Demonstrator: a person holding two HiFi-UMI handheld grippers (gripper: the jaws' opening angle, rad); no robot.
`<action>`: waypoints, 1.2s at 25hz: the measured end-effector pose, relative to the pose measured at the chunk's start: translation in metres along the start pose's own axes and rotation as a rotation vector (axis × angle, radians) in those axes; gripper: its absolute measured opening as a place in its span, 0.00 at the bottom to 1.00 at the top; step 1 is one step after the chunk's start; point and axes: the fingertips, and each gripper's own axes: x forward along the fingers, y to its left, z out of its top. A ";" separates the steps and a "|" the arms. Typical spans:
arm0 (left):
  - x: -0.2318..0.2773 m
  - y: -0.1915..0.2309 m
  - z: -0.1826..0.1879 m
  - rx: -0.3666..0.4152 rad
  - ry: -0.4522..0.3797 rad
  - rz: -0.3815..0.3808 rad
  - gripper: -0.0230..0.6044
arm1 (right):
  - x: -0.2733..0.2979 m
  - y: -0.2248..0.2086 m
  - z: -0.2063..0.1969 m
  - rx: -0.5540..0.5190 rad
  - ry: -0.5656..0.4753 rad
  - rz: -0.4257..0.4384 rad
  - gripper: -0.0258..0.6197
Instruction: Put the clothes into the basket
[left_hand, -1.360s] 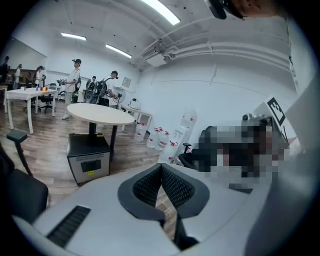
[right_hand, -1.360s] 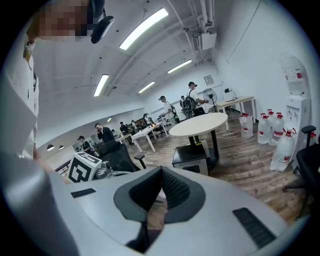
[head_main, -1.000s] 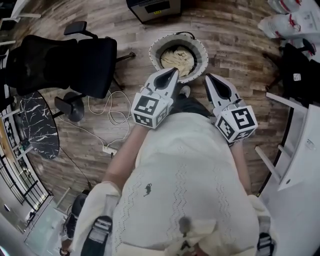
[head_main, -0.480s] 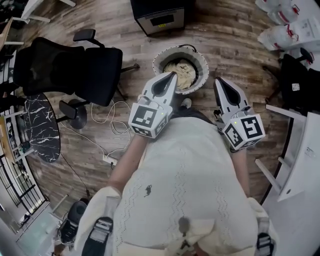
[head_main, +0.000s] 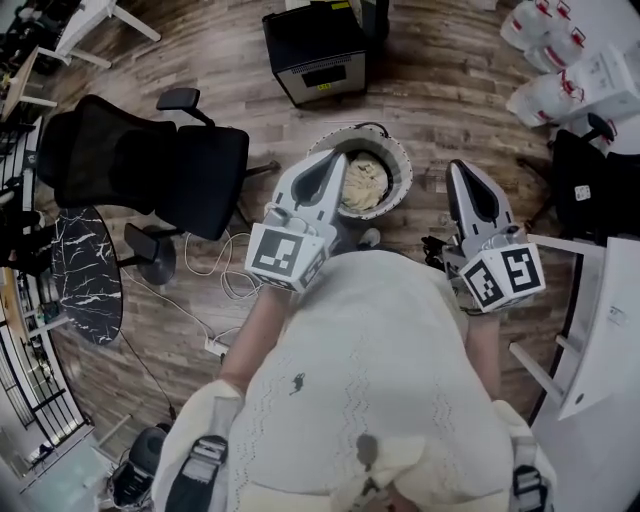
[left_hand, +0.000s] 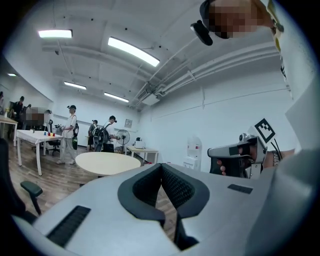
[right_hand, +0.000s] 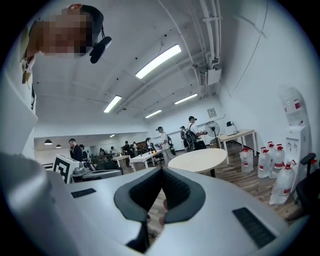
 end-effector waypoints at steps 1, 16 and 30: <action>-0.001 0.000 0.008 0.002 -0.012 0.003 0.07 | -0.002 0.000 0.009 -0.009 -0.018 -0.002 0.05; -0.026 -0.005 0.045 0.031 -0.061 0.070 0.07 | -0.034 0.007 0.058 -0.076 -0.115 -0.011 0.05; -0.018 -0.013 0.035 0.036 -0.050 0.047 0.07 | -0.034 0.002 0.048 -0.074 -0.099 -0.014 0.05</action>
